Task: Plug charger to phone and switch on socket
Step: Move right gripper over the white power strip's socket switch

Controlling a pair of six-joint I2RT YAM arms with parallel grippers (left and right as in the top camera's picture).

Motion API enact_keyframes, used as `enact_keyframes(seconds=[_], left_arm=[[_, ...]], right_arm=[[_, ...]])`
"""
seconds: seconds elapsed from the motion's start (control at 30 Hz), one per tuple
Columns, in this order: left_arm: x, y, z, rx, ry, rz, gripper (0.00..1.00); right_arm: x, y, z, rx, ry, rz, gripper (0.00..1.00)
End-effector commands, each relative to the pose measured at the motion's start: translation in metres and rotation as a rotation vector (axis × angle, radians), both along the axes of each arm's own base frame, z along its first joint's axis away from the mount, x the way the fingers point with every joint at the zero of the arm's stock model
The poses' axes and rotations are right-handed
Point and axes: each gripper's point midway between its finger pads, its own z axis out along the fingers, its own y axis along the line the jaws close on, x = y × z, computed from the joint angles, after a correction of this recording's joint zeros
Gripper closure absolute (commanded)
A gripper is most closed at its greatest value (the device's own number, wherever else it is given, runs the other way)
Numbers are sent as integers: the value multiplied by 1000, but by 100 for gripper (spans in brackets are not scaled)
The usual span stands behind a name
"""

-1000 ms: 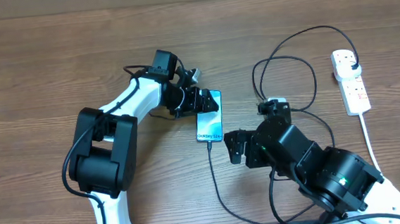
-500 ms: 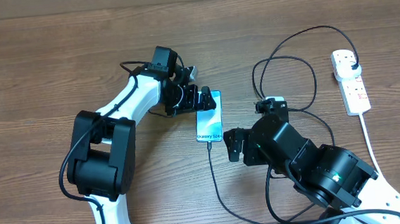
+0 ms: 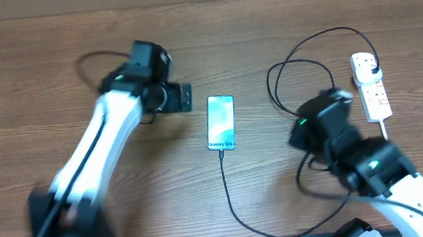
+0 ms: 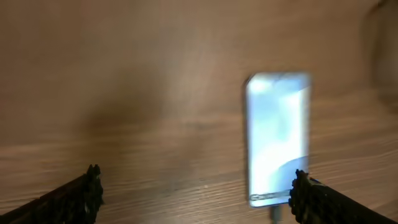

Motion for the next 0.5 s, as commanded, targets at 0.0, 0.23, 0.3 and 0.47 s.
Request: enact_keyframes(seconds=[0.0, 0.23, 0.3, 0.47], left_arm=[[-18, 30, 113, 45, -325, 87, 0], [-91, 89, 210, 121, -624, 260, 0], [-111, 100, 223, 129, -670, 290, 0], [-142, 109, 243, 101, -749, 306, 0]], right_arm=[[10, -37, 0, 53, 21, -138, 96], [26, -126, -14, 96, 106, -407, 96], [31, -146, -19, 110, 147, -472, 96], [60, -192, -31, 103, 230, -552, 96]])
